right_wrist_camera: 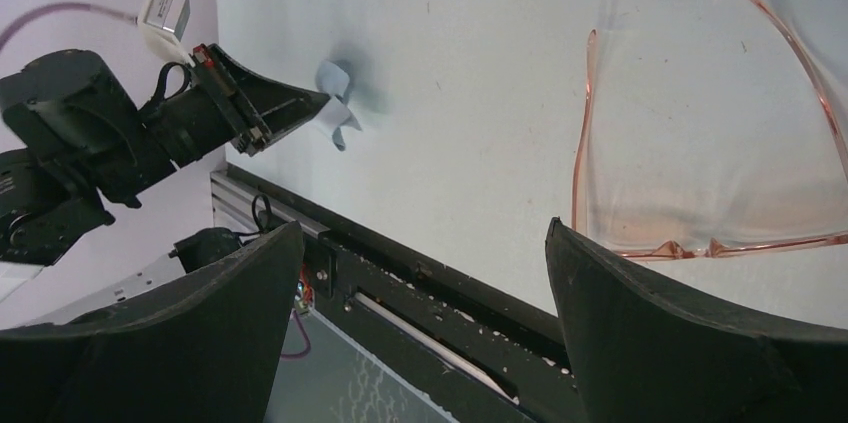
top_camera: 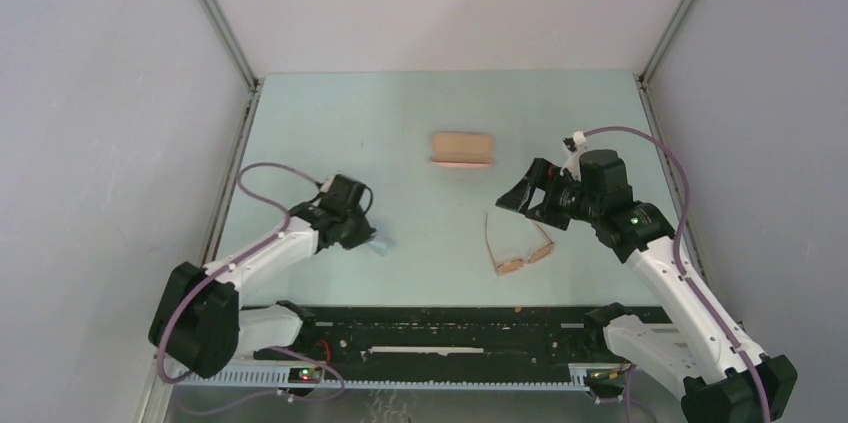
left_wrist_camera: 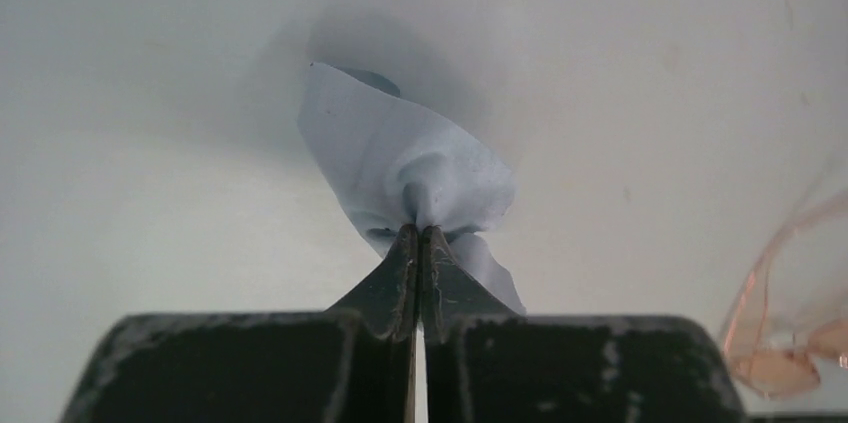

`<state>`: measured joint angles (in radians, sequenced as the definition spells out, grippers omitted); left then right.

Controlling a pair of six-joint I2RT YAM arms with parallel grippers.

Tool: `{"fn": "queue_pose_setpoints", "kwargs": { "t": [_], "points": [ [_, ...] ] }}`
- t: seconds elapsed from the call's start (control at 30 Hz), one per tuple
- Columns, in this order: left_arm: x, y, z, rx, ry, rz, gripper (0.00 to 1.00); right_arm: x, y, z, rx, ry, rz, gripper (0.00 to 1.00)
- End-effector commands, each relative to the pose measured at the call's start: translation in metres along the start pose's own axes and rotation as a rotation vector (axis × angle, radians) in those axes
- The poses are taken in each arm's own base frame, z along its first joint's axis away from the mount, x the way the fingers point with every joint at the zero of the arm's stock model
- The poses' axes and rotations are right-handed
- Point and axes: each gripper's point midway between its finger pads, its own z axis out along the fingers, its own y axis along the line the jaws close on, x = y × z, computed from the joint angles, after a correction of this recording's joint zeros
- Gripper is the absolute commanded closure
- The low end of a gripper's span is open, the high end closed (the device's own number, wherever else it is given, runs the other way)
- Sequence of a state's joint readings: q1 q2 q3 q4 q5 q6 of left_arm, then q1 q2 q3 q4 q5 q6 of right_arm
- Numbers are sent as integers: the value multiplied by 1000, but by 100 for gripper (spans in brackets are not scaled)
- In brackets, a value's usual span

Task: Organize the sunglasses
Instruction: Adjust the glasses cleaning cloth at the center of the board, then fold the glasses cleaning cloth at the center of the board.

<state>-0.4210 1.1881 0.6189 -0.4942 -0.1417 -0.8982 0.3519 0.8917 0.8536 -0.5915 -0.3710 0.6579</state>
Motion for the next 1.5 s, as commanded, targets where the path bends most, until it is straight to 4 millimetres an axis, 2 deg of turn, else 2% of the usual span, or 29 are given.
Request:
{"fn": "queue_pose_setpoints", "kwargs": {
  "t": [0.0, 0.03, 0.13, 0.2, 0.3, 0.37, 0.47, 0.6, 0.77, 0.97, 1.2, 1.33, 1.47],
  "points": [
    [16, -73, -18, 184, 53, 116, 94, -1, 3, 7, -2, -7, -16, 1],
    [24, -87, -22, 226, 73, 162, 86, 0, 2, 8, 4, -7, -19, 1],
    [35, -120, -40, 359, 102, 287, 45, 5, 0, 9, 24, 3, -29, 1],
    [30, -126, -52, 399, 77, 324, 34, 7, -3, 9, 41, 6, -35, 1],
    [7, -117, -63, 377, -9, 324, 36, 11, -5, 10, 64, 7, -57, 1],
    [-7, -101, -59, 330, -35, 282, 42, 15, -4, 14, 86, 3, -86, 1],
    [-21, -73, -46, 266, -34, 179, 50, 35, 7, 32, 95, 34, -171, 3],
    [-20, -44, -35, 200, -12, 101, 56, 75, 24, 65, 91, 142, -259, 14],
    [-9, -28, -29, 183, 0, 74, 57, 113, 37, 111, 124, 254, -342, 29],
    [9, -26, -19, 206, 69, 77, 57, 112, 44, 160, 153, 271, -342, 43],
    [20, -22, -5, 191, 106, 75, 58, 102, 35, 213, 251, 287, -335, 49],
    [21, -24, -2, 196, 116, 80, 58, 104, 27, 237, 306, 301, -343, 49],
    [24, -23, 1, 194, 133, 84, 58, 106, 21, 252, 345, 311, -356, 53]
  ]
}}
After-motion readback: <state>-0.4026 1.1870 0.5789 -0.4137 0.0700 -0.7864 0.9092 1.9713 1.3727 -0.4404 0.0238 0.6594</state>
